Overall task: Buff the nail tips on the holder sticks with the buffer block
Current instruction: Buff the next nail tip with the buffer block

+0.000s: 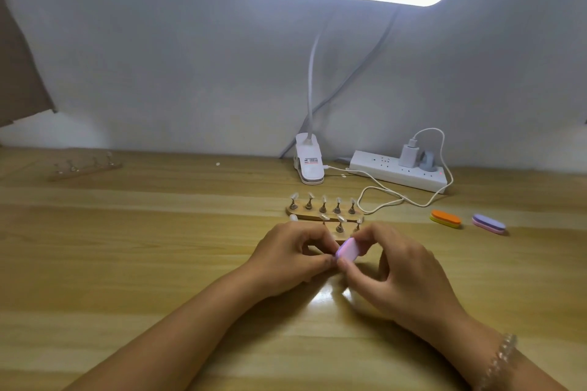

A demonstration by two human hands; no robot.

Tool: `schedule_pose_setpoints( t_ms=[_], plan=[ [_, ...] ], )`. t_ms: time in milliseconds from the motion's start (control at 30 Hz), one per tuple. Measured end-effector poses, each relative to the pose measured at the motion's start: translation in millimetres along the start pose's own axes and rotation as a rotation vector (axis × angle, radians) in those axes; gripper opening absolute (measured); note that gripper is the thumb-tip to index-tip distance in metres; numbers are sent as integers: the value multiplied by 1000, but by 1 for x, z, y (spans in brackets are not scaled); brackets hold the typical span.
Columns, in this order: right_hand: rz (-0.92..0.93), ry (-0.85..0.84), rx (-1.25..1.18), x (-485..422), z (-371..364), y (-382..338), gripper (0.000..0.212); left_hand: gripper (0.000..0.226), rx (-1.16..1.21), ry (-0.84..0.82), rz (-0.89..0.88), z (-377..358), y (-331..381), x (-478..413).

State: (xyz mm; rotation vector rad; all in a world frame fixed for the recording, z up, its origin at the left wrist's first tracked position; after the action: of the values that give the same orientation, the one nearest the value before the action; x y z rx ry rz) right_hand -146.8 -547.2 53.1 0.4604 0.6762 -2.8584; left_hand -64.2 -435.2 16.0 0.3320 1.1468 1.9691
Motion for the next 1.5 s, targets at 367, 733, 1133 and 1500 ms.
schedule_pose_setpoints(
  t_ms=[367,733,1133,1500],
  plan=[
    [10,-13,61,3,-2,-10,24,13,19,-9,5,0,-4,-1],
    [-1,39,42,1,3,-6,26,19,-33,-50,-7,-4,-3,-1],
    [33,36,34,2,2,-7,25,29,-131,-19,6,-1,-2,0],
    [-3,113,-122,3,12,3,20,27,-214,-32,30,-2,3,3]
  ],
)
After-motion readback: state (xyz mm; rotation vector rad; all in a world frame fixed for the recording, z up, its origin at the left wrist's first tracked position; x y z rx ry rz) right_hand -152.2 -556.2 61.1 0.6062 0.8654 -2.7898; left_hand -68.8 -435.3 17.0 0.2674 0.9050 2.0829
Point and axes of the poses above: each hand's wrist, its own x-axis away from the middle knuckle, its own z-axis out of the back of the hand, y = z × x, the point moved 10 cm from there along -x, towards the middle knuckle, and after that the axes turned 11 degrees about -y, right-handed, at the moved point
